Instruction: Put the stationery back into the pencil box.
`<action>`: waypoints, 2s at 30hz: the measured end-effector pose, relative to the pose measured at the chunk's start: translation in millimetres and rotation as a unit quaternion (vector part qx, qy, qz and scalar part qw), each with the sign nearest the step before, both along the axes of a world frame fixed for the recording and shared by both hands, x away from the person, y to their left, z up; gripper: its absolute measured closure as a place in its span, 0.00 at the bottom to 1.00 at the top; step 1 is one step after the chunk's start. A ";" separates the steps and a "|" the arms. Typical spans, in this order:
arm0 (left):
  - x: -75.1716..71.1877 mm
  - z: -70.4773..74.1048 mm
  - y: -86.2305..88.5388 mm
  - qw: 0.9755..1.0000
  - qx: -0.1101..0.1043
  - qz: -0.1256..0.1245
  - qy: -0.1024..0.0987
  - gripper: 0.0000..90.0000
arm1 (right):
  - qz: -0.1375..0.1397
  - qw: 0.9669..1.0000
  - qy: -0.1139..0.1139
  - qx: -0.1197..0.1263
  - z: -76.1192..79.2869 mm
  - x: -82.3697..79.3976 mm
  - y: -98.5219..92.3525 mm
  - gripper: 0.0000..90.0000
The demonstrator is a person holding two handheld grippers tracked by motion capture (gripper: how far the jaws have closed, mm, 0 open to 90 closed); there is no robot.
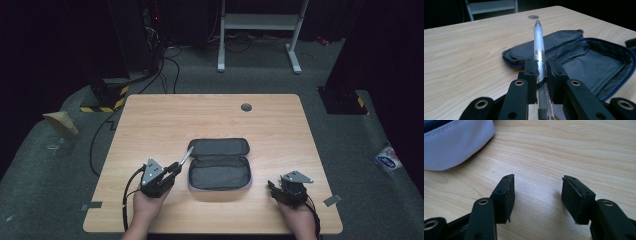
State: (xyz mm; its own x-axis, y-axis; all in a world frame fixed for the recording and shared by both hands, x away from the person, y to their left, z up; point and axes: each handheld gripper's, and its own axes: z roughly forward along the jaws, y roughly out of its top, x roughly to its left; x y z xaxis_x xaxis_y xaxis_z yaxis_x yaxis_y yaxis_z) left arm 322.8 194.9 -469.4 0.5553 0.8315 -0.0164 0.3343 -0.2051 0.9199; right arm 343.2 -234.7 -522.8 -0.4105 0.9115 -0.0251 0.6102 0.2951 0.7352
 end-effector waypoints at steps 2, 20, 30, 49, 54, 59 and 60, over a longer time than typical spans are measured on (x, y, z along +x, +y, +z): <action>-1.1 1.8 -4.9 1.000 -0.004 -0.007 0.000 0.88 | 0.002 1.000 0.001 0.001 0.0 0.6 -0.4 0.49; 14.1 3.3 -40.1 0.998 0.005 -0.050 0.023 0.88 | 0.004 1.000 0.002 0.002 0.1 0.9 -0.7 0.49; 22.2 8.5 -60.9 0.995 0.007 -0.092 0.033 0.88 | 0.004 1.000 0.003 0.003 0.1 0.8 -0.5 0.49; 36.3 10.2 -89.0 0.990 0.021 -0.132 0.054 0.88 | 0.005 1.000 0.002 0.002 0.1 0.9 -0.6 0.49; 38.0 8.9 -93.1 0.988 0.025 -0.139 0.060 0.88 | 0.005 1.000 0.003 0.002 0.1 0.9 -0.6 0.49; 40.9 5.7 -98.5 0.985 0.034 -0.152 0.078 0.88 | 0.005 1.000 0.002 0.002 0.1 0.9 -0.6 0.49; 41.1 5.6 -99.8 0.984 0.038 -0.154 0.078 0.88 | 0.005 1.000 0.002 0.002 0.1 0.9 -0.6 0.49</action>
State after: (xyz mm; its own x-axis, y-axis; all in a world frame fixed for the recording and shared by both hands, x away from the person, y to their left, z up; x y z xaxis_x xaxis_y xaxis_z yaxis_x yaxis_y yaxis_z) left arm 363.9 95.1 -463.8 0.7767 0.6265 -0.0657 0.3810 -0.3841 0.8410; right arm 344.0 -235.3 -522.7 -0.4201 0.9073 -0.0193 0.6106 0.2984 0.7335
